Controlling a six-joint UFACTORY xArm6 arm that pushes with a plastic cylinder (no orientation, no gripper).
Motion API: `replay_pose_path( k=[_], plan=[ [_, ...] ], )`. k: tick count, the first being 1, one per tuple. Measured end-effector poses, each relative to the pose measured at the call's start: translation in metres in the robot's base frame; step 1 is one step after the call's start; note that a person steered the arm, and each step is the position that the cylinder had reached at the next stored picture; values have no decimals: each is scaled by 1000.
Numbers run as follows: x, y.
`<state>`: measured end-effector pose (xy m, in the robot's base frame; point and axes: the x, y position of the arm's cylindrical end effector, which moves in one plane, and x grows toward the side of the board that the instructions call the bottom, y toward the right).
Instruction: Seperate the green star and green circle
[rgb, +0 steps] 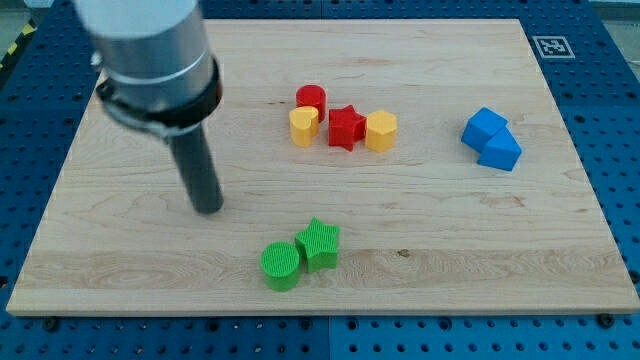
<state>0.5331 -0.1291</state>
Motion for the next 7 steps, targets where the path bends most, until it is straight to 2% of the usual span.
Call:
replay_pose_path(
  k=[1, 2, 4, 7],
  plan=[
    [47, 10],
    [72, 30],
    [70, 64],
    [31, 136]
  ],
)
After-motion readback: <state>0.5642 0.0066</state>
